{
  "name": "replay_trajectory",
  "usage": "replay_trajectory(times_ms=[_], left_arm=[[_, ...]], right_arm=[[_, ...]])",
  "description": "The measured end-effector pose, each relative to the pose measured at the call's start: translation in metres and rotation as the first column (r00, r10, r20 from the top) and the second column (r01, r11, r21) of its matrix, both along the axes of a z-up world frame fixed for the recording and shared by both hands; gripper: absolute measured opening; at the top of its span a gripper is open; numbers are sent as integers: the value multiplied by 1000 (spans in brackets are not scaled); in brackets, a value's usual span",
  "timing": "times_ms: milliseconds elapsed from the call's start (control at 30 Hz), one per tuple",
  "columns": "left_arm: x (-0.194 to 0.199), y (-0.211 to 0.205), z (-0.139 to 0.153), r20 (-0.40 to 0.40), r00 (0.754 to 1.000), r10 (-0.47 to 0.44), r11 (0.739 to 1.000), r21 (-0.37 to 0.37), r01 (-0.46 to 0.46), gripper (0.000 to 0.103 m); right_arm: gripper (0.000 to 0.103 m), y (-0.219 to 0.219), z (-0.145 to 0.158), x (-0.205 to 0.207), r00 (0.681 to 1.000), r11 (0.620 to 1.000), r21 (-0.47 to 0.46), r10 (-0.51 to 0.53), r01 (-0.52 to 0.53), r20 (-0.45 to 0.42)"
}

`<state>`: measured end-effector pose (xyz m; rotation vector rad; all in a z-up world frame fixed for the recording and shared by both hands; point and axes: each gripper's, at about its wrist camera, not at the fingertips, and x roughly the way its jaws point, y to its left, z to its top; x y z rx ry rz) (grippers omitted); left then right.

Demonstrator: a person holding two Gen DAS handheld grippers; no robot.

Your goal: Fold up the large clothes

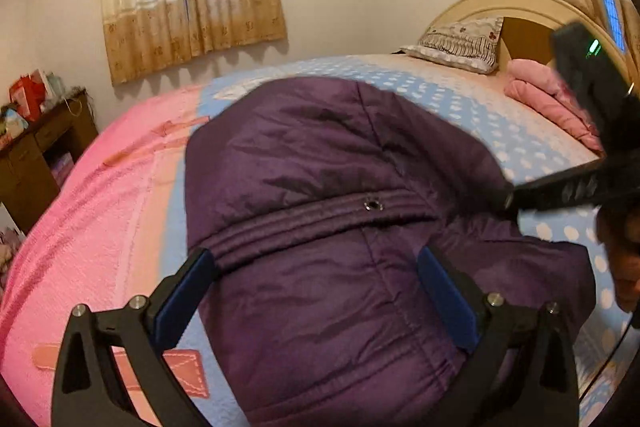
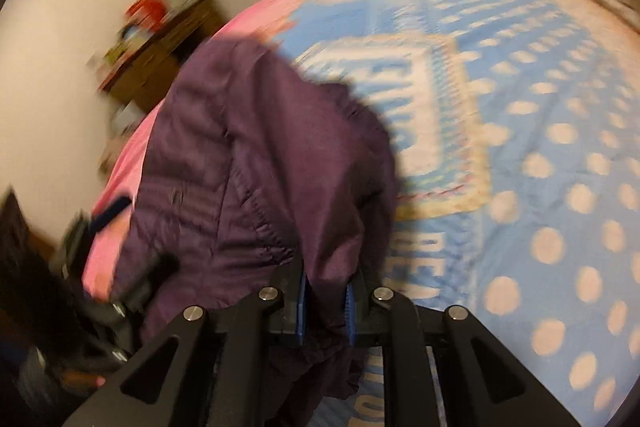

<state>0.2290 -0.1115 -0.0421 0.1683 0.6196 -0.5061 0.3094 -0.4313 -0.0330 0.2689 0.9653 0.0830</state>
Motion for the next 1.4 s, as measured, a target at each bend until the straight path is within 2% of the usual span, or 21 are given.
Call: replay_trajectory(times_ms=[67, 133, 167, 200, 267, 300, 400, 467, 500, 567, 600, 667, 733, 800, 867, 933, 967, 1033, 1067, 1200, 1400], left_arm=[[6, -1, -3, -14, 1000, 15, 1000, -19, -15, 103], [21, 2, -7, -21, 999, 25, 999, -28, -25, 103], [22, 3, -9, -24, 999, 31, 999, -33, -31, 103], [28, 4, -12, -25, 999, 35, 999, -34, -35, 103], [34, 3, -16, -28, 999, 37, 999, -33, -38, 103], [32, 2, -18, -28, 999, 34, 999, -31, -35, 103], [34, 2, -18, -30, 999, 29, 999, -34, -30, 103], [35, 3, -18, -33, 999, 26, 998, -48, -28, 103], [37, 3, -19, -33, 999, 27, 998, -53, -29, 103], [38, 4, -19, -34, 999, 28, 998, -59, -30, 103], [40, 6, -19, -36, 999, 31, 997, -63, -33, 103], [37, 17, -14, -23, 999, 42, 996, -79, -44, 103], [28, 36, -6, 38, 995, 94, 992, -92, -90, 103], [28, 52, 3, 79, 984, 158, 981, -121, -148, 103], [41, 56, 9, 61, 980, 188, 977, -116, -180, 103], [55, 47, 13, 31, 986, 166, 983, -85, -163, 103], [59, 41, 11, 27, 987, 160, 986, -54, -158, 103], [71, 20, -5, -15, 988, 155, 985, 75, -154, 103], [75, 18, -15, -42, 987, 157, 985, 75, -154, 103], [78, 30, -35, -117, 978, 173, 983, -47, -179, 103], [83, 25, -44, -139, 976, 167, 982, -61, -177, 103]], right_arm=[[25, 3, 24, -10, 994, 995, 45, -92, 89, 66], [30, 19, 43, -14, 984, 991, 100, -106, 92, 141], [38, 26, 48, -16, 977, 988, 121, -111, 90, 180], [48, 31, 52, -17, 962, 981, 164, -143, 107, 231], [49, 35, 60, -20, 927, 970, 144, -230, 195, 295], [50, 37, 68, -25, 897, 962, 138, -271, 236, 349], [53, 45, 86, -34, 857, 962, 110, -271, 248, 437], [58, 56, 86, -28, 863, 985, 127, -163, 115, 478], [58, 57, 81, -20, 867, 985, 155, -138, 71, 479], [58, 51, 55, 1, 899, 970, 236, -156, 61, 410], [58, 45, 39, 13, 915, 960, 265, -184, 88, 360], [58, 31, 12, 25, 923, 942, 285, -257, 174, 286], [58, 18, -10, 32, 928, 923, 323, -291, 208, 233], [58, 20, -16, 40, 941, 950, 250, -245, 186, 232], [58, 28, -15, 43, 951, 977, 146, -186, 153, 248], [58, 36, -17, 48, 961, 992, 46, -123, 115, 247], [59, 38, -17, 50, 965, 995, 12, -98, 98, 243], [59, 35, -23, 54, 970, 996, -22, -74, 82, 233], [59, 32, -27, 53, 971, 997, -18, -72, 78, 227], [60, 22, -51, 54, 973, 998, -26, -44, 52, 225], [61, 22, -63, 55, 976, 998, -39, -46, 56, 212]])
